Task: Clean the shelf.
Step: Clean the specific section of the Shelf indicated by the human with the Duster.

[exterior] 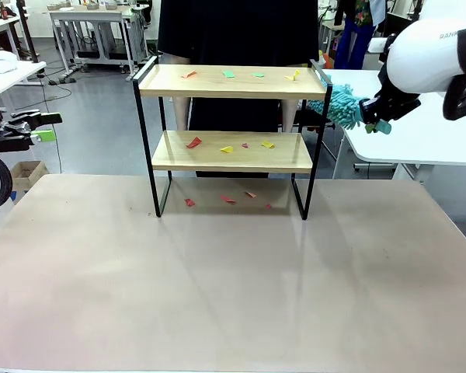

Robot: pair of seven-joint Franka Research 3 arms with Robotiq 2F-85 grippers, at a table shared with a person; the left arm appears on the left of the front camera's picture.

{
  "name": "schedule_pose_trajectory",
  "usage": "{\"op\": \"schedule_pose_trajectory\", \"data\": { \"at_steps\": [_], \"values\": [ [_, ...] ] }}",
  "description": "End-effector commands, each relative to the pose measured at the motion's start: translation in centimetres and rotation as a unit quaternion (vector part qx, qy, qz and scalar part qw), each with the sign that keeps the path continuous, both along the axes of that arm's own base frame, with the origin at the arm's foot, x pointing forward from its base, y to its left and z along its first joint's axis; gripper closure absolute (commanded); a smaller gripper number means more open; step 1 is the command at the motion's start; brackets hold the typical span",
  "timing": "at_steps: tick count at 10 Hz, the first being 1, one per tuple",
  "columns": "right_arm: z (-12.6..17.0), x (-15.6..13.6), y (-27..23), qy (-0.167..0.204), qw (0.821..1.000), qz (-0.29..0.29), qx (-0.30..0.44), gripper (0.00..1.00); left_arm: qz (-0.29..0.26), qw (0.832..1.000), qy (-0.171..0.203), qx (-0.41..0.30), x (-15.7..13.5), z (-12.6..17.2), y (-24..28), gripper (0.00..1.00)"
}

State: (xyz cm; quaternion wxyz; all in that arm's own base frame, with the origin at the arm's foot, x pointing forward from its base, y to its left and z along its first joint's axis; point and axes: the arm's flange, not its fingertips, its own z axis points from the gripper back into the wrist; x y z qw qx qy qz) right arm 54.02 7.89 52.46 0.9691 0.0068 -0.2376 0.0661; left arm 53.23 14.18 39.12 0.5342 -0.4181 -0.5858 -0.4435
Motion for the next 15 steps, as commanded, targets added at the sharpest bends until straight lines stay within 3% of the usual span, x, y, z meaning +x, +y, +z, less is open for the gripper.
{"op": "schedule_pose_trajectory", "data": {
  "at_steps": [1, 2, 5, 10, 13, 15],
  "values": [
    [0.0, 0.0, 0.0, 0.000, 1.000, 0.000, 0.000, 0.87, -0.002, 1.000, -0.006, 0.003, -0.1, 0.2, 0.0, 0.00],
    [1.5, -0.8, -1.7, -0.005, 1.000, -0.001, -0.008, 0.87, -0.002, 1.000, -0.006, 0.003, -0.1, 0.2, 0.0, 0.00],
    [4.3, -3.4, -8.1, 0.028, 0.999, 0.031, 0.007, 0.87, -0.002, 1.000, -0.006, 0.003, -0.1, 0.2, 0.0, 0.00],
    [5.2, -11.5, -16.1, 0.093, 0.985, 0.139, -0.042, 0.87, -0.002, 1.000, -0.006, 0.003, -0.1, 0.2, 0.0, 0.00],
    [4.3, -16.7, -18.7, 0.131, 0.959, 0.244, -0.058, 0.87, -0.002, 1.000, -0.006, 0.003, -0.1, 0.2, 0.0, 0.00],
    [2.7, -19.1, -18.9, 0.160, 0.923, 0.341, -0.080, 0.87, -0.002, 1.000, -0.006, 0.003, -0.1, 0.2, 0.0, 0.00]
  ]
}}
